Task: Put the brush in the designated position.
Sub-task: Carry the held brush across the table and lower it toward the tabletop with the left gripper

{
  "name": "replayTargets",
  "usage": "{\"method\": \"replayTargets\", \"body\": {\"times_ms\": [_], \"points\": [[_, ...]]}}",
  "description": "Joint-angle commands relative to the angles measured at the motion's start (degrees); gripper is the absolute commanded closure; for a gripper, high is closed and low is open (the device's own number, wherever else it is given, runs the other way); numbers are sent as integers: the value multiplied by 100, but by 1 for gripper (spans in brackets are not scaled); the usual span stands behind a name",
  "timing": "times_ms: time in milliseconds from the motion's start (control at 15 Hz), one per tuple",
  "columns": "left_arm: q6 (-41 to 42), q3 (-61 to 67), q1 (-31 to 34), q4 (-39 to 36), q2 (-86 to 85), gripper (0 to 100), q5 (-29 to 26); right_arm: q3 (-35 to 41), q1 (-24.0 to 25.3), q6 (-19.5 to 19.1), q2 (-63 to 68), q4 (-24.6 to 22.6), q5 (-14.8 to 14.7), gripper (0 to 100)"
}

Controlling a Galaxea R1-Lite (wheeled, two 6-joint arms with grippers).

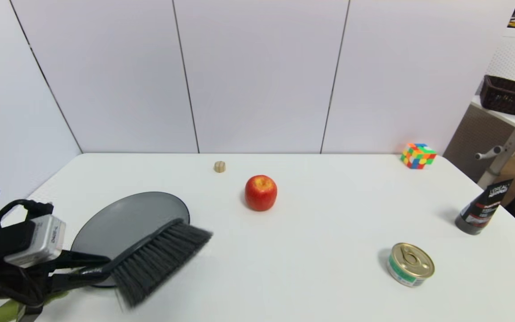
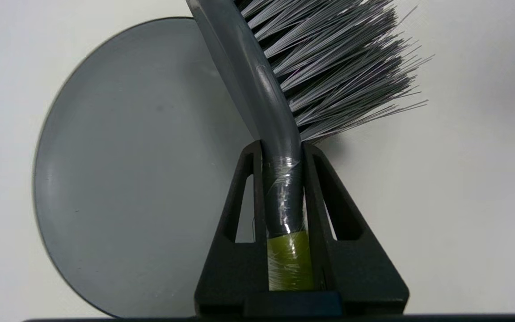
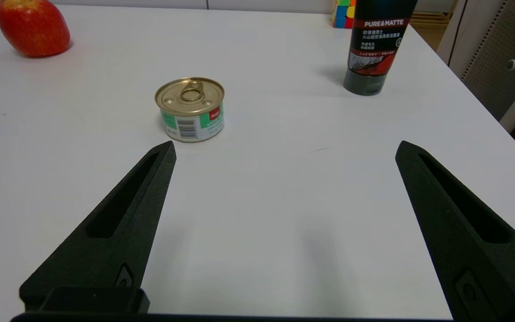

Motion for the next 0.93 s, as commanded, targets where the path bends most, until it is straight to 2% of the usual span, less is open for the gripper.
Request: {"method": "replayTargets", "body": {"times_ms": [67, 133, 333, 933], "points": [[1737, -240, 320, 1967, 104, 100, -357, 9, 1, -8, 7, 0, -4, 0], [2159, -345, 347, 2275, 201, 100, -348, 9, 1, -8, 7, 0, 5, 0], [2783, -583, 355, 2503, 552, 100, -348, 9, 1, -8, 7, 0, -4, 0], [3521, -855, 355, 2530, 1554, 100, -313, 9, 1, -8, 7, 0, 5, 0]]}}
